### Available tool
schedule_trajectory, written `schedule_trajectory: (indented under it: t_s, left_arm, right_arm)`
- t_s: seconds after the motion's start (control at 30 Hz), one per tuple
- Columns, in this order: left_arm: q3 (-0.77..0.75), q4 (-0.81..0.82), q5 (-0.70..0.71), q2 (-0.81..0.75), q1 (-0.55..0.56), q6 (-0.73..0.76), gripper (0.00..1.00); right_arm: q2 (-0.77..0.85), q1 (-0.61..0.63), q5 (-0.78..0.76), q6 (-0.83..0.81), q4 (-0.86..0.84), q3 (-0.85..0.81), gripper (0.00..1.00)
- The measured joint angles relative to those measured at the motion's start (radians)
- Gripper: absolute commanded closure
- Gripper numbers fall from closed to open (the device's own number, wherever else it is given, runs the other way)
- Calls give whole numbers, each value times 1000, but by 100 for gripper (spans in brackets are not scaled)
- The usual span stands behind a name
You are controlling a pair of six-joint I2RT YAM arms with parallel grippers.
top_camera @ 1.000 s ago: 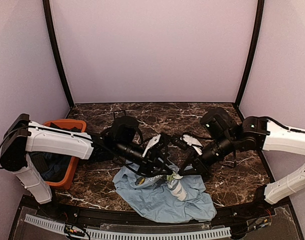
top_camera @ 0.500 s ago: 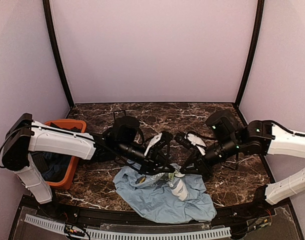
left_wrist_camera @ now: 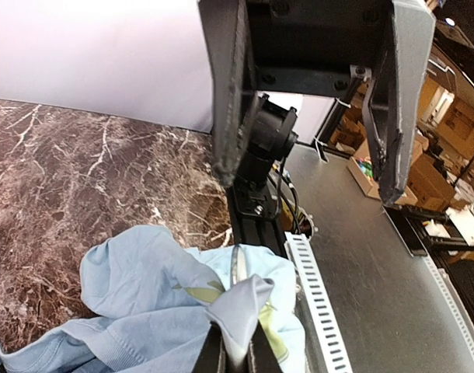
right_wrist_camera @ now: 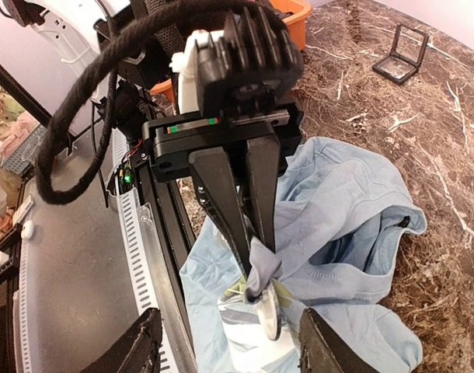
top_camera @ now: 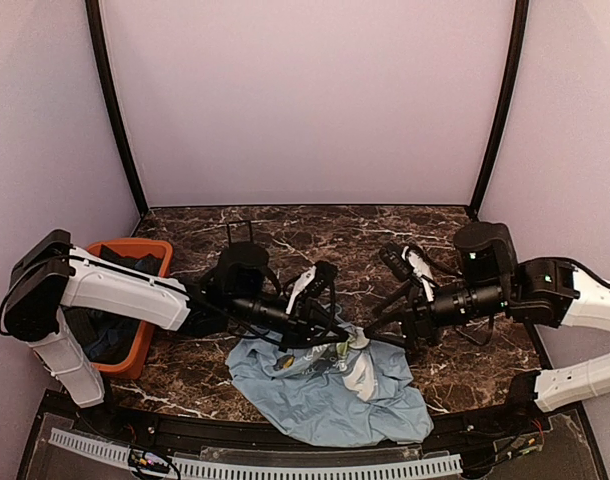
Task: Pin the brooch onto the clothing
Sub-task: Pass from the right arm to the left, then pass from the left arm to the right
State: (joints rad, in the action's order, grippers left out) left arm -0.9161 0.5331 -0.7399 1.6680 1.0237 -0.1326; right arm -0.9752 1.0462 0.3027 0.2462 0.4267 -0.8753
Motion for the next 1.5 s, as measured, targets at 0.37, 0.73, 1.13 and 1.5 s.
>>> schedule_trajectory:
  t_s: [0.37,0.73,1.13,1.5]
  left_arm:
    - [138,365,110,0,-2,-189,99]
    - [170,651,152,32,-5,-359,99]
    - [180,694,180,40,-5,-396,99]
    - [180,700,182,47,-5,-399,99]
  right_arm:
    - [143,0,-69,127,-282,269,51]
    - [119,-1,-142,154,-515,338,59]
    - [64,-1,-117,121,-617,338,79]
    - [46,-8,-73,122,-636,337,83]
